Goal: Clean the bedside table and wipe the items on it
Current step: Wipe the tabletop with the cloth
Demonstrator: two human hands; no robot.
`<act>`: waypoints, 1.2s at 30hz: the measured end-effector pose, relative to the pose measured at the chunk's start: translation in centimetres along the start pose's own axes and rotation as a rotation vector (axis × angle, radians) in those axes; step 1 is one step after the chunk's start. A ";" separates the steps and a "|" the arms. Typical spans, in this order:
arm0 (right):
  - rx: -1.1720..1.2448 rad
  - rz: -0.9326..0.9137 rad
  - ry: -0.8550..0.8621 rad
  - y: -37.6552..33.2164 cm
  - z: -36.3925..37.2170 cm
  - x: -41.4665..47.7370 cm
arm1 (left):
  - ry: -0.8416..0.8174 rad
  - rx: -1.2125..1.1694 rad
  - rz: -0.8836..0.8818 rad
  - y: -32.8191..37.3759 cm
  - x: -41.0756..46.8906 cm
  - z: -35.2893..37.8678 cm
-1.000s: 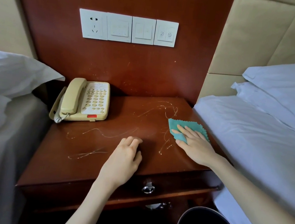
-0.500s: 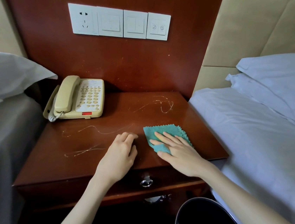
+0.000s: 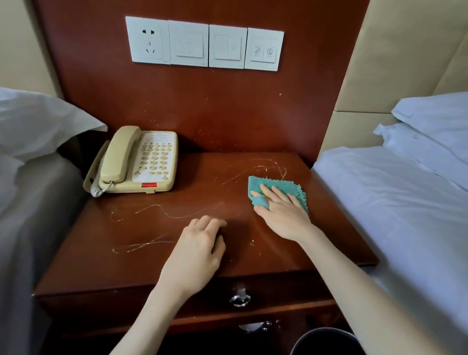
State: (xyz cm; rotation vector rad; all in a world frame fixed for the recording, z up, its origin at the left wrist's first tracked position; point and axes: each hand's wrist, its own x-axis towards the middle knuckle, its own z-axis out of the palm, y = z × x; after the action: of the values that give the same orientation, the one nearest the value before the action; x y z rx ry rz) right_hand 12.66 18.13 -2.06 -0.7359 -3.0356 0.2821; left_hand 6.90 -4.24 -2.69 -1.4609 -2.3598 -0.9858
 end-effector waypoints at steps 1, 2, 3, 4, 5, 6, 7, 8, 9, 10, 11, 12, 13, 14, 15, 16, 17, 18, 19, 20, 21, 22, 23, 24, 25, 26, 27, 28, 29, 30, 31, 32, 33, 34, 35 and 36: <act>0.000 -0.018 0.004 -0.1 0.1 -0.4 | 0.012 0.001 -0.001 0.0 0.0 0.0; 0.004 -0.039 0.004 -0.2 0.3 -0.9 | 0.027 -0.001 -0.006 0.1 -0.1 -0.1; 0.014 -0.061 -0.001 -0.4 0.3 -1.5 | 0.043 -0.004 -0.014 0.1 -0.1 -0.2; 0.027 -0.083 -0.008 -0.7 0.4 -2.1 | 0.059 -0.006 -0.021 0.2 -0.2 -0.3; 0.039 -0.105 -0.016 -1.1 0.4 -2.8 | 0.075 -0.008 -0.026 0.2 -0.2 -0.4; 0.049 -0.127 -0.022 -1.4 0.4 -3.6 | 0.091 -0.014 -0.032 0.3 -0.2 -0.5; 0.059 -0.147 -0.031 -1.8 0.5 -4.4 | 0.104 -0.021 -0.041 0.3 -0.2 -0.7; 0.066 -0.167 -0.042 -2.2 0.5 -5.2 | 0.111 -0.021 -0.051 0.2 -0.3 -1.0; 0.067 -0.188 -0.054 -2.6 0.6 -6.0 | 0.113 -0.004 -0.057 -0.1 -0.4 -1.4; 0.065 -0.212 -0.065 -3.0 0.7 -6.8 | 0.113 0.034 -0.059 -0.5 -0.6 -1.8; 0.067 -0.238 -0.073 -3.4 0.8 -7.5 | 0.108 0.082 -0.061 -1.1 -0.8 -2.3; 0.073 -0.263 -0.079 -3.9 0.9 -8.2 | 0.102 0.128 -0.069 -1.9 -1.2 -2.9; 0.081 -0.284 -0.087 -4.4 1.0 -8.8 | 0.100 0.171 -0.082 -2.7 -1.5 -3.7; 0.088 -0.301 -0.094 -5.0 1.1 -9.3 | 0.100 0.214 -0.098 -3.7 -1.8 -4.4; 0.092 -0.315 -0.103 -5.7 1.1 -9.6 | 0.100 0.257 -0.119 -4.7 -2.2 -5.2; 0.093 -0.330 -0.110 -6.5 1.3 -9.8 | 0.095 0.298 -0.148 -5.8 -2.5 -6.0; 0.090 -0.348 -0.114 -7.4 1.4 -9.9 | 0.089 0.336 -0.186 -6.9 -2.7 -6.8; 0.083 -0.372 -0.115 -8.4 1.6 -9.9 | 0.083 0.369 -0.233 -7.9 -3.0 -7.6; 0.075 -0.398 -0.113 -9.4 1.8 -9.9 | 0.079 0.396 -0.284 -8.9 -3.3 -8.3; 0.069 -0.422 -0.109 -10.4 2.0 -9.8 | 0.076 0.417 -0.332 -9.8 -3.5 -9.0; 0.063 -0.441 -0.106 -11.4 2.2 -9.6 | 0.071 0.432 -0.379 -10.7 -3.8 -9.6; 0.054 -0.455 -0.103 -12.4 2.4 -9.5 | 0.060 0.439 -0.427 -11.5 -4.1 -10.1; 0.042 -0.465 -0.099 -13.4 2.6 -9.2 | 0.043 0.431 -0.477 -12.2 -4.4 -10.4; 0.029 -0.472 -0.092 -14.2 2.8 -8.9 | 0.023 0.405 -0.527 -12.9 -4.7 -10.7; 0.020 -0.476 -0.088 -14.9 2.9 -8.7 | 0.004 0.361 -0.578 -13.5 -5.0 -10.9; 0.016 -0.479 -0.086 -15.4 2.9 -8.5 | -0.010 0.302 -0.628 -14.0 -5.3 -11.0; 0.016 -0.481 -0.085 -15.6 3.0 -8.3 | -0.019 0.229 -0.682 -14.4 -5.6 -11.1; 0.020 -0.483 -0.084 -15.7 3.0 -8.2 | -0.021 0.143 -0.734 -14.7 -5.8 -11.1; 0.026 -0.483 -0.082 -15.7 3.0 -8.1 | -0.016 0.055 -0.780 -14.9 -5.9 -11.2; 0.035 -0.482 -0.081 -15.6 3.0 -8.1 | -0.011 -0.019 -0.816 -15.1 -6.0 -11.2; 0.046 -0.478 -0.083 -15.4 3.0 -8.1 | -0.008 -0.071 -0.839 -15.2 -6.1 -11.2; 0.057 -0.471 -0.084 -15.2 3.0 -8.0 | -0.007 -0.105 -0.851 -15.3 -6.2 -11.2; 0.067 -0.458 -0.083 -14.9 2.9 -7.9 | -0.003 -0.131 -0.858 -15.4 -6.3 -11.2; 0.074 -0.440 -0.078 -14.5 2.9 -7.7 | 0.006 -0.157 -0.866 -15.4 -6.4 -11.2; 0.080 -0.418 -0.071 -14.0 2.8 -7.4 | 0.020 -0.192 -0.874 -15.5 -6.5 -11.3; 0.081 -0.392 -0.063 -13.2 2.6 -7.1 | 0.034 -0.237 -0.882 -15.5 -6.6 -11.2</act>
State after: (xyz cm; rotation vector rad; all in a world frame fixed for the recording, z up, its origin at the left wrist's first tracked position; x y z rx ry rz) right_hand 12.83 2.90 -2.08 -0.1202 -3.1126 0.4209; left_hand -5.00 -20.55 -4.08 -0.3652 -2.9704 -1.4751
